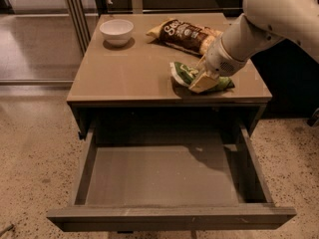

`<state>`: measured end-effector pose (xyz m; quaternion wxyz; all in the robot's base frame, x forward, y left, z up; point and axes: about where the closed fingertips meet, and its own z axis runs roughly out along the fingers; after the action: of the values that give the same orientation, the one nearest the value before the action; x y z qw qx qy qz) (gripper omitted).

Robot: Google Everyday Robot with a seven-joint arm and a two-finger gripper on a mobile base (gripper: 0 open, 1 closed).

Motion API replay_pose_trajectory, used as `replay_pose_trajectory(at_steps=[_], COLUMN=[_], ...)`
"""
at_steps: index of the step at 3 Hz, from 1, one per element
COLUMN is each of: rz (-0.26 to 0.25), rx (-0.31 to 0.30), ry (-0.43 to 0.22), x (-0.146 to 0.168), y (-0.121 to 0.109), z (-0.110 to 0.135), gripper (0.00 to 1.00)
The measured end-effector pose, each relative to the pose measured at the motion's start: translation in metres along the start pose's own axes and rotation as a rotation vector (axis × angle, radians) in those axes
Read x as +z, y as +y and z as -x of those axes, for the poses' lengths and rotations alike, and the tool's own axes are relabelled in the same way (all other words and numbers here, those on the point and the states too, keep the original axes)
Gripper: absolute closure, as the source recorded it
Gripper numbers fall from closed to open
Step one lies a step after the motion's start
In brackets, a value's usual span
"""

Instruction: Place green jalapeno chip bag into top drawer

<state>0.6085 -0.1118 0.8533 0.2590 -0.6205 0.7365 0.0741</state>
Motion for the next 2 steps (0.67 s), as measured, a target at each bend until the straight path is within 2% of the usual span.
replay_pose_trajectory(at_steps=[1, 2], rz=[-0.007, -0.001], rx=[0.032, 0.031], ry=[0.003, 0.005], x=[-0.0444, -0.0468], y=[0.0019, 0.0035], z=[0.0027, 0.0034], gripper=[0.96, 1.0])
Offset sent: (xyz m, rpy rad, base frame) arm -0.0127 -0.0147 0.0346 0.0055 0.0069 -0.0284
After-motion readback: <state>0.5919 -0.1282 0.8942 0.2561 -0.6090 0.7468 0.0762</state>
